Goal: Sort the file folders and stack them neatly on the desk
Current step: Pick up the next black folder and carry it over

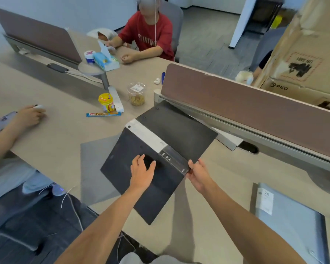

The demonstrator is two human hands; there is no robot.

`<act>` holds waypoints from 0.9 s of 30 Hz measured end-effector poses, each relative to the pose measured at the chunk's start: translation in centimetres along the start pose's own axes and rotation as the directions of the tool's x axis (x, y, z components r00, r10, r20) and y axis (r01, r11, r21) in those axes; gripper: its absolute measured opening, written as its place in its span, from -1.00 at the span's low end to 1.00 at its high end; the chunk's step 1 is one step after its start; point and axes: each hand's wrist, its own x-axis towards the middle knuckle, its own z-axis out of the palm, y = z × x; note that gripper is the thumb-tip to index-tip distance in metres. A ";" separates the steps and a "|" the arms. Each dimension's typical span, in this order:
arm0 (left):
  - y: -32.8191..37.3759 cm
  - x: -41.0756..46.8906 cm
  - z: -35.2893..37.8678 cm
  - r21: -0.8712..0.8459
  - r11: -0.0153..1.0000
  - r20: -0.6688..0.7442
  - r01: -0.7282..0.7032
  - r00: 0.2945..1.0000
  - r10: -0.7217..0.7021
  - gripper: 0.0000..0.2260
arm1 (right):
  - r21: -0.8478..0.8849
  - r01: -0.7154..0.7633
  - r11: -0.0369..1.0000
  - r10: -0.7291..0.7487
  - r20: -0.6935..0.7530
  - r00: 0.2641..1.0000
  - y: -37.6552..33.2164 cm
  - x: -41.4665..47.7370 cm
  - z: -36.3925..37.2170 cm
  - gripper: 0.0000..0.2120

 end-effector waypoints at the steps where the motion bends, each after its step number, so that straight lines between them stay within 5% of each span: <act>1: 0.9 -0.9 0.0 -0.090 0.996 -0.026 0.025 0.999 -0.027 -0.42 | 0.025 -0.002 1.000 0.002 0.037 0.999 -0.4 -0.9 -0.4 -0.76; 8: 6.8 -6.7 1.7 -0.606 0.796 -0.064 -0.005 0.997 -0.043 -0.18 | 0.084 -0.062 0.995 0.039 0.251 0.967 -3.5 -6.4 -3.4 -0.76; 11: 8.5 -8.2 3.1 -0.755 0.654 -0.091 -0.043 0.995 -0.039 -0.26 | -0.033 -0.030 0.999 0.039 0.322 0.946 -4.4 -8.2 -5.7 -0.71; 13: 9.4 -8.8 4.3 -0.754 0.655 -0.108 -0.035 0.992 -0.071 -0.40 | -0.172 0.020 0.985 0.039 0.334 0.942 -4.8 -9.0 -7.4 -0.71; 18: 9.7 -9.2 6.7 -0.709 0.704 -0.052 0.042 0.992 -0.111 -0.65 | -0.387 0.051 0.921 -0.015 0.095 0.995 -5.4 -9.2 -12.2 -0.68; 27: 7.2 -6.0 7.9 -0.638 0.747 0.209 0.186 0.976 -0.064 -0.68 | -0.081 0.058 0.995 -0.076 -0.233 0.969 -6.1 -7.6 -17.3 -0.37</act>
